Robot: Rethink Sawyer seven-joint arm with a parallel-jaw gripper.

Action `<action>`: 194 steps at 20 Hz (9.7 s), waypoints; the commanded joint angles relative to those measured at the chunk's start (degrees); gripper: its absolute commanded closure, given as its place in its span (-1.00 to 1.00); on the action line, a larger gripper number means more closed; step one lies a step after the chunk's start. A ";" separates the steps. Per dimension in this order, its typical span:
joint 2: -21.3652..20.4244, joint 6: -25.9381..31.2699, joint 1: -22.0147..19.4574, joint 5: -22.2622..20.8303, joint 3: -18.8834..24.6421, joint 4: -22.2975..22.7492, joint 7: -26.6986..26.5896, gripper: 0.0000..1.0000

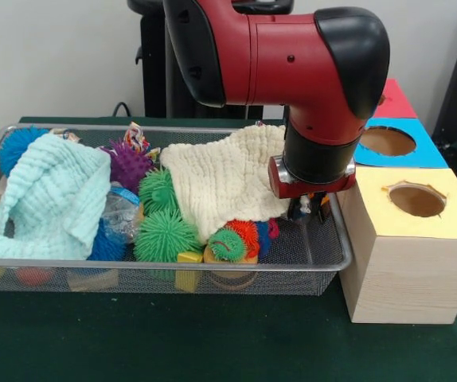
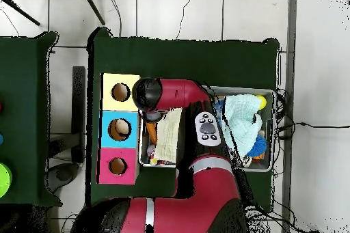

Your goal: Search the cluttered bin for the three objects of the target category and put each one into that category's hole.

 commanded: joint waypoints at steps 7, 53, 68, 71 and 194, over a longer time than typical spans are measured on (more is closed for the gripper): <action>4.68 7.57 0.23 -3.43 0.86 5.21 -0.35 1.00; -13.27 -34.91 -36.51 -5.95 46.14 42.74 1.13 1.00; -8.77 -13.88 -22.41 -7.70 29.07 32.12 1.35 1.00; -7.69 -11.62 -20.60 -7.89 26.94 30.39 1.90 1.00; 6.31 0.18 -11.05 -17.90 13.40 11.72 -9.41 1.00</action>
